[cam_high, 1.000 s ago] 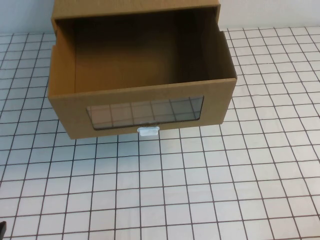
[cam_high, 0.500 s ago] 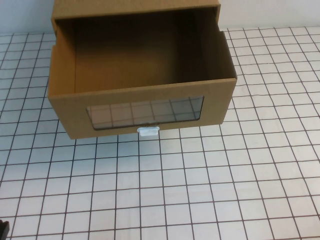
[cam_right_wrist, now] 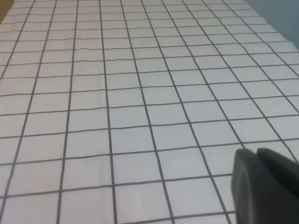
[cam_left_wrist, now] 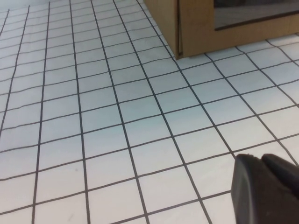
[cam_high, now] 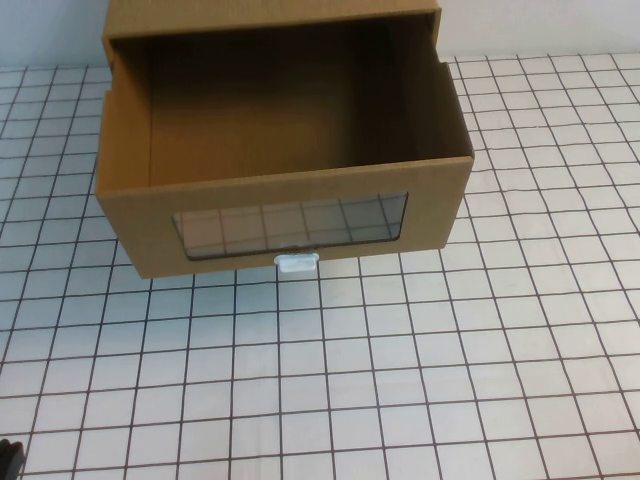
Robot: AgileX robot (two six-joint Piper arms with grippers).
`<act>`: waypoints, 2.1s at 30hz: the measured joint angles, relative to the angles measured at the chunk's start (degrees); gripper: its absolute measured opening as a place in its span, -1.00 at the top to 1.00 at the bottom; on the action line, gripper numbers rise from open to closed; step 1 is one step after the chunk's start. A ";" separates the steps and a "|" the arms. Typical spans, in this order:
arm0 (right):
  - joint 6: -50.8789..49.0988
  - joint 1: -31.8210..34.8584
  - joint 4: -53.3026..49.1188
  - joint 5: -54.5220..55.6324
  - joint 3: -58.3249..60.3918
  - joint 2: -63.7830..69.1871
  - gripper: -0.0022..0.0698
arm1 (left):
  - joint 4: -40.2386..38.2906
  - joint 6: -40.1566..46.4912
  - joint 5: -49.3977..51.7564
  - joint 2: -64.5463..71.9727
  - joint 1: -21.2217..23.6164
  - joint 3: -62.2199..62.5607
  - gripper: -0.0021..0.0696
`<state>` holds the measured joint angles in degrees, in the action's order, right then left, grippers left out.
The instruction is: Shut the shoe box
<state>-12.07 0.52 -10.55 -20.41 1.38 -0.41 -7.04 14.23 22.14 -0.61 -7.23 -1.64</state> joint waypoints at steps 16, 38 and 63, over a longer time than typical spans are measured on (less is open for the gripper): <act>0.00 0.00 -0.65 35.55 0.00 0.00 0.98 | -3.94 -0.91 -19.55 0.00 0.00 0.00 0.95; -0.15 0.00 7.02 81.79 -3.69 -0.44 0.98 | -5.89 -25.35 -72.09 -0.11 0.00 0.56 0.95; 4.72 0.00 21.49 25.71 -49.91 22.74 0.98 | -4.27 -12.24 -16.32 37.18 0.00 55.44 0.95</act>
<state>-7.35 0.52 10.94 5.31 -48.53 22.34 -11.31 1.98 5.82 36.57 -7.23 53.81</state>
